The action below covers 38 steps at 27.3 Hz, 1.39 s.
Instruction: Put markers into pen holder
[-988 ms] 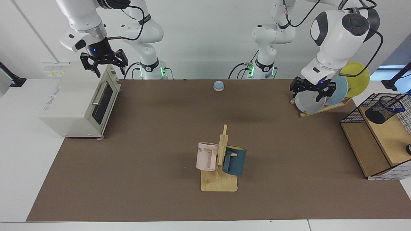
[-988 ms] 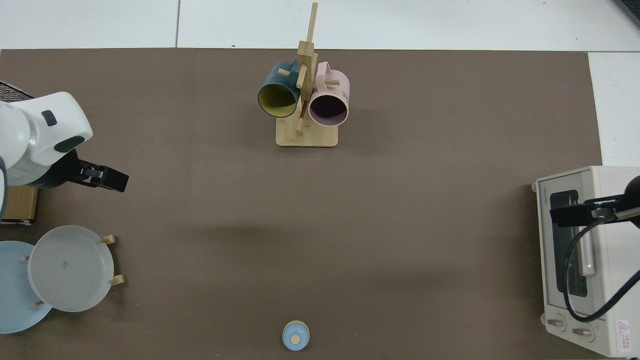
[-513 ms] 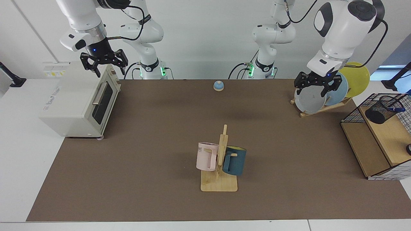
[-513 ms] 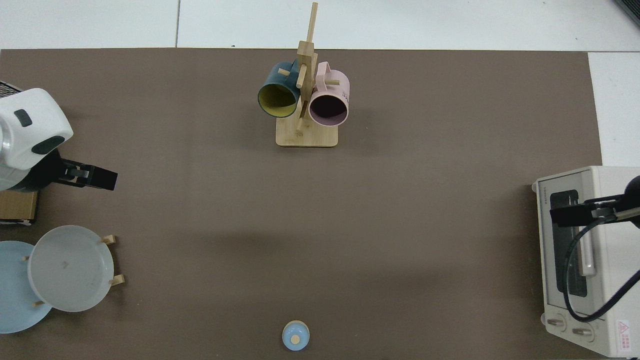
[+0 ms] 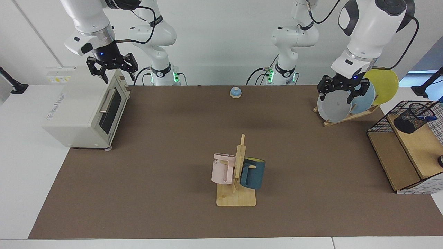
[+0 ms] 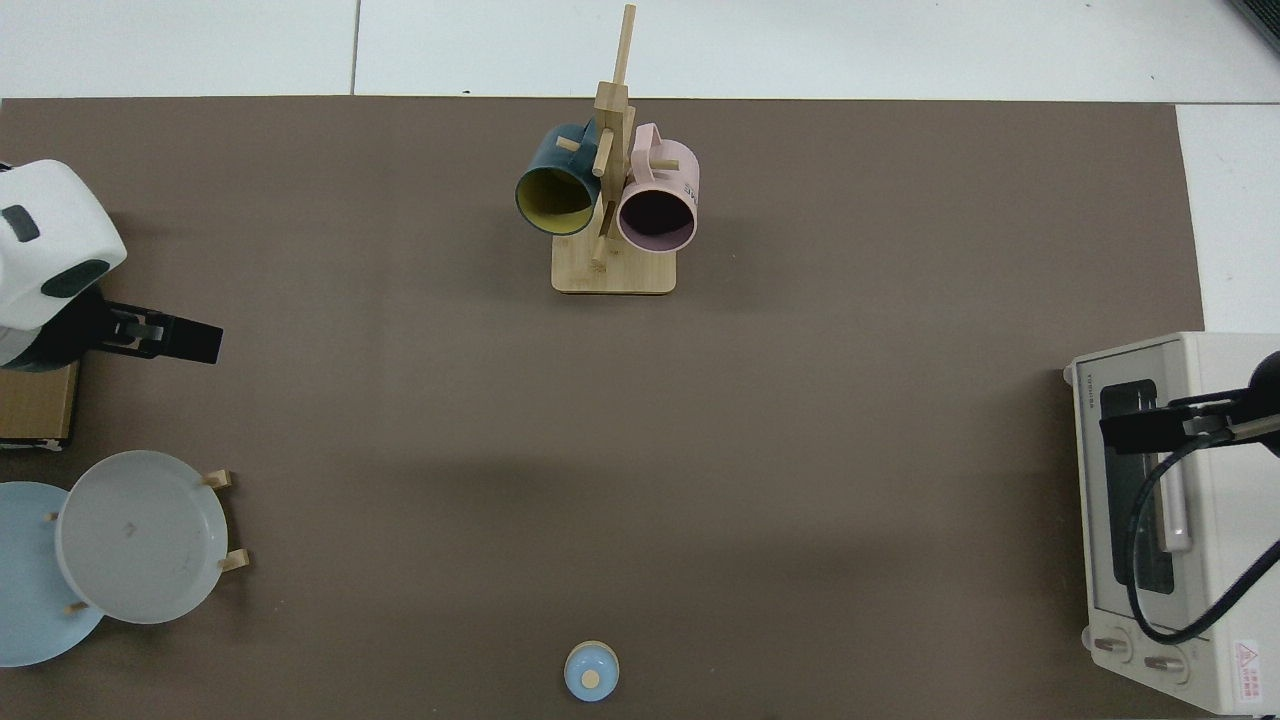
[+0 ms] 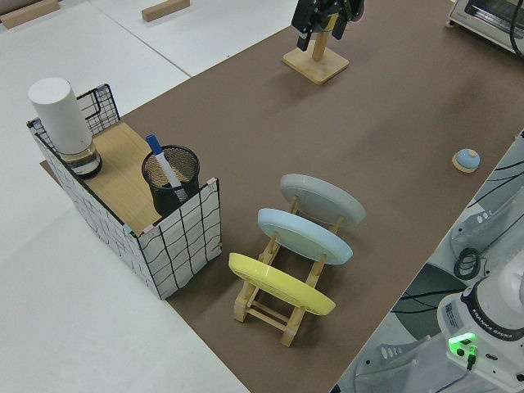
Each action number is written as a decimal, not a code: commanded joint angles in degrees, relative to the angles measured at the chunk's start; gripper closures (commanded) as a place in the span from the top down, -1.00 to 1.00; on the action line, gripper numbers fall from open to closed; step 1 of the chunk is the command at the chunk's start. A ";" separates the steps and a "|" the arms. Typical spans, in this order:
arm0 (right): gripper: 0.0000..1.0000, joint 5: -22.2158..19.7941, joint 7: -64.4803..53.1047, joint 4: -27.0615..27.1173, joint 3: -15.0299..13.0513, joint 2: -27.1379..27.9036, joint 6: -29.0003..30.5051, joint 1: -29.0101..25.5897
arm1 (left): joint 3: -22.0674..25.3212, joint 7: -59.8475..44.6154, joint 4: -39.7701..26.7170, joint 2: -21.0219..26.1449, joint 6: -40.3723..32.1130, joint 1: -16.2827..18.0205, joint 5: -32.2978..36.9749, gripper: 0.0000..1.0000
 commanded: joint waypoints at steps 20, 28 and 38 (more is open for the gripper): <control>1.00 -0.23 1.11 0.52 0.55 0.17 -0.46 -0.74 | 1.02 -2.15 1.17 -2.75 -0.53 -0.23 1.31 1.00; 1.00 -0.23 1.11 0.61 0.55 0.17 -0.46 -0.74 | -0.74 -5.13 2.40 -4.24 -1.93 -0.41 0.96 1.00; 1.00 -0.23 1.11 0.61 0.55 0.17 -0.46 -0.74 | -0.66 -12.00 1.35 -5.03 -3.61 -0.41 -0.80 1.00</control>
